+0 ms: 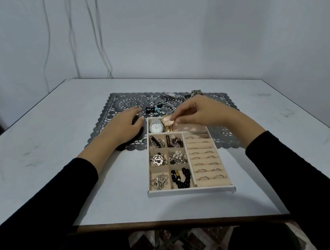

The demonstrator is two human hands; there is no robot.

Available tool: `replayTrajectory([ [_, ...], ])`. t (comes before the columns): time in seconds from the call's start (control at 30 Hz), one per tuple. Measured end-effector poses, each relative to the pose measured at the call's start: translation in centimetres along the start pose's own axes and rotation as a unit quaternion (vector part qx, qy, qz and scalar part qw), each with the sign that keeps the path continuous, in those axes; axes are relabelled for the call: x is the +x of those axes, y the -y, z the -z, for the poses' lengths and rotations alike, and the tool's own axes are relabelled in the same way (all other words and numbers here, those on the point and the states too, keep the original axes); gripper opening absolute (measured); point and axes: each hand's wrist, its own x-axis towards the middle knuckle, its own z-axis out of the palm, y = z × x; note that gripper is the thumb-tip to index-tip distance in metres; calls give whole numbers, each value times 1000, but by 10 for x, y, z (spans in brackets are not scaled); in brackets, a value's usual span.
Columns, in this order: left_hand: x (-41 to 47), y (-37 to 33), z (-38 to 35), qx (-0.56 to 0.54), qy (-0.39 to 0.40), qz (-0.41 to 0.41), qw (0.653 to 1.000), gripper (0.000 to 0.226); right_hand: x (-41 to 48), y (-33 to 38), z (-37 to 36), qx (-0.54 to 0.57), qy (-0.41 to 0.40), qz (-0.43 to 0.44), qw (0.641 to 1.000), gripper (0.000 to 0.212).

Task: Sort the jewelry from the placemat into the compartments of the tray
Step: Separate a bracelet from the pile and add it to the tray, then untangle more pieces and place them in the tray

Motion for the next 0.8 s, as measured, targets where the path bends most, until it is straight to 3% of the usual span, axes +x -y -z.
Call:
replayTrajectory([
  [0.27,28,7,-3,-26,-12,-43,999,44,32,-35,8,83,-183,-58,978,14],
  [0.43,51,10,-8,-16,-2,-56,998,43,58,-61,9,30,-250,-96,963,17],
  [0.63,82,10,-18,-15,27,-65,997,46,77,-91,17,-73,-282,-120,949,24],
  [0.8,109,7,-24,-36,46,-78,995,46,87,-117,28,-108,-256,-147,949,28],
])
